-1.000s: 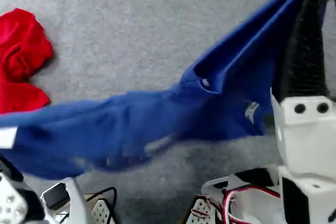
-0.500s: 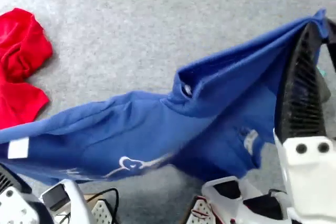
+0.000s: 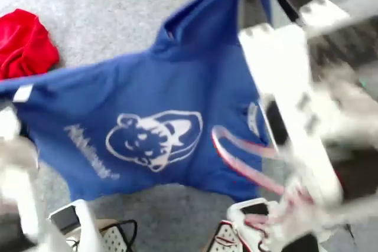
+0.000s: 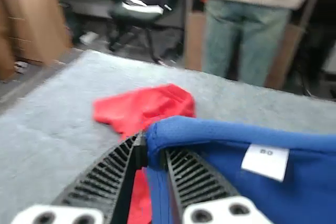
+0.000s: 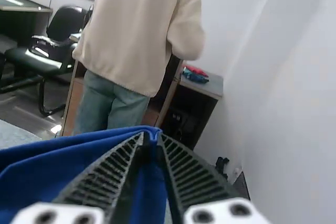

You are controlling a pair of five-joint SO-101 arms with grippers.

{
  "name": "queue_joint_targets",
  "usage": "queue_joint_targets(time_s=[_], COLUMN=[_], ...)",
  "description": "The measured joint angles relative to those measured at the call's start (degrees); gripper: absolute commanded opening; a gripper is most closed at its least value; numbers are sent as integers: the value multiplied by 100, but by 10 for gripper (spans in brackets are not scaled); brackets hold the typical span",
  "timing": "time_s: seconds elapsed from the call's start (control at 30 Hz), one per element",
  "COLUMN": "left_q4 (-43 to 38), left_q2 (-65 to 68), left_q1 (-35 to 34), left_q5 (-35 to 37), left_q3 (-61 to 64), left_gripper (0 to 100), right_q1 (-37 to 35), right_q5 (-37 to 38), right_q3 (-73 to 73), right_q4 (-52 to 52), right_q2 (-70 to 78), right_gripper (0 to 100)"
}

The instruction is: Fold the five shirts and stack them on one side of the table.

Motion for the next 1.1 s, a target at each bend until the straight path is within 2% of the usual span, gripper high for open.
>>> queue_joint_targets(time_s=[0.17, 0.27, 0.4, 0.5, 0.63, 0.87, 1.0, 1.1], left_q4=[-2242, -3455, -4475, -4651, -4695, -4730, -4774, -4457], left_q2=[888, 1626, 2910, 3930, 5037, 5916, 6374, 6866], left_q1=[536, 580, 580, 589, 598, 870, 1055, 1125], left_q5=[0, 0, 0, 0, 264, 334, 334, 334], left_q3=[1407, 1442, 1125, 404, -536, -888, -1574, -2382], left_gripper=[29, 29, 29, 29, 29, 29, 29, 29], right_q1=[0, 53, 202, 299, 378, 492, 519, 536], right_q5=[0, 0, 0, 0, 0, 0, 0, 0], right_q3=[2277, 3323, 3420, 2892, 1477, -1275, -2699, -3569], right_q4=[-2330, -3771, -4800, -5090, -5064, -3701, -3525, -3473], right_q2=[35, 325, 1169, 2031, 3358, 5600, 6664, 7297], right_gripper=[15, 15, 15, 15, 15, 15, 15, 15])
